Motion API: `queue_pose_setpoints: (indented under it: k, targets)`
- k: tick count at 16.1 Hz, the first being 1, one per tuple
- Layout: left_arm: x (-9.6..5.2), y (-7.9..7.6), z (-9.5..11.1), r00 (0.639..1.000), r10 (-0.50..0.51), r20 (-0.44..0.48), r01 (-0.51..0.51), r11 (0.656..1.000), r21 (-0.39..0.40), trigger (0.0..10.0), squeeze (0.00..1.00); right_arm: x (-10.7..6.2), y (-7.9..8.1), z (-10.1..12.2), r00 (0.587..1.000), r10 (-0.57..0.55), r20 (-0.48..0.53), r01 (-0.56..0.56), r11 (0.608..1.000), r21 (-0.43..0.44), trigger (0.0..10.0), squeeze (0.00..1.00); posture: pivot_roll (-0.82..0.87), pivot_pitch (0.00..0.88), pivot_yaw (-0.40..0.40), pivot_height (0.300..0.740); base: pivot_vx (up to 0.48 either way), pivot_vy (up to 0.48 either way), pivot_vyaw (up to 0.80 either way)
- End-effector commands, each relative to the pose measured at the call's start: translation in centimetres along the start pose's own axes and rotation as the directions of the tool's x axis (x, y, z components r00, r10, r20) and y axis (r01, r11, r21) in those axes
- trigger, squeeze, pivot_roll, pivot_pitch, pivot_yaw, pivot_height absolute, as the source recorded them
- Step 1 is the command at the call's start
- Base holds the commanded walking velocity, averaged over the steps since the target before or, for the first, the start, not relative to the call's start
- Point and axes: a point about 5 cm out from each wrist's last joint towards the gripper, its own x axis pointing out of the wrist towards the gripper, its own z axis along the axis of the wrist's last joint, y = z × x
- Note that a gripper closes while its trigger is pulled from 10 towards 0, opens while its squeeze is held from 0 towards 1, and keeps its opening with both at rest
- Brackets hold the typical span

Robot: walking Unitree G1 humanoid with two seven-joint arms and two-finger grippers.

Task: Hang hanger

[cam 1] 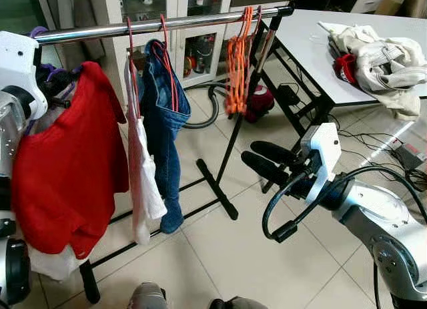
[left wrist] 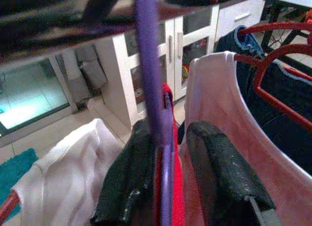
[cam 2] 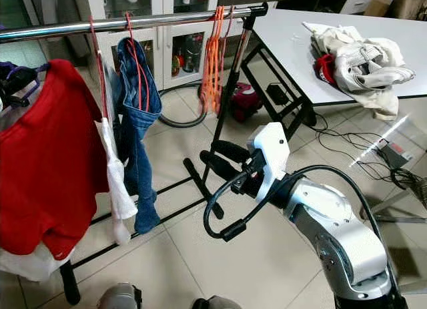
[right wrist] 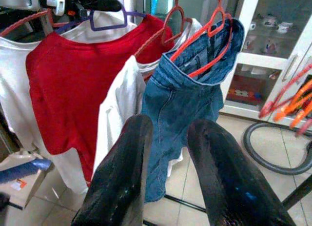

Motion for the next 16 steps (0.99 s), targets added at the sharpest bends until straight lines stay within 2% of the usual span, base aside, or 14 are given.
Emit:
queue_pose_setpoints:
  k: [1, 5, 11, 15, 16]
  targets:
    - [-0.2, 0.2, -0.2, 1.000, -0.006, -0.018, 0.006, 1.000, 0.000, 0.0, 0.00, -0.3, 0.2, 0.1, 1.000, 0.014, -0.010, -0.014, 1.000, -0.002, 10.0, 0.00, 0.03, 0.078, -0.156, 0.740, 0.000, 0.000, 0.00]
    - [-0.7, 0.4, -0.8, 0.997, -0.015, -0.070, 0.015, 1.000, 0.008, 0.0, 0.00, -0.3, 0.1, 0.1, 1.000, 0.023, -0.018, -0.023, 1.000, -0.006, 10.0, 0.00, 0.03, 0.074, -0.156, 0.740, 0.000, 0.000, 0.00]
    - [-0.7, 0.5, -0.4, 0.998, -0.020, -0.063, 0.020, 1.000, 0.007, 0.0, 0.00, -0.3, 0.1, 0.1, 1.000, 0.026, -0.017, -0.027, 1.000, -0.014, 10.0, 0.00, 0.04, 0.062, -0.152, 0.740, 0.000, 0.000, 0.00]
    - [-0.7, 0.3, 0.4, 1.000, -0.021, -0.016, 0.021, 1.000, 0.018, 0.0, 0.00, -0.3, 0.0, 0.1, 1.000, 0.016, -0.012, -0.016, 1.000, -0.023, 10.0, 0.00, 0.04, 0.052, -0.144, 0.740, 0.000, 0.000, 0.00]
    - [-0.9, 0.2, 1.0, 0.999, -0.016, 0.028, 0.015, 1.000, 0.007, 0.0, 0.00, -0.3, -0.1, 0.2, 1.000, 0.004, -0.002, -0.004, 1.000, -0.028, 10.0, 0.00, 0.04, 0.049, -0.134, 0.740, 0.000, 0.000, 0.00]
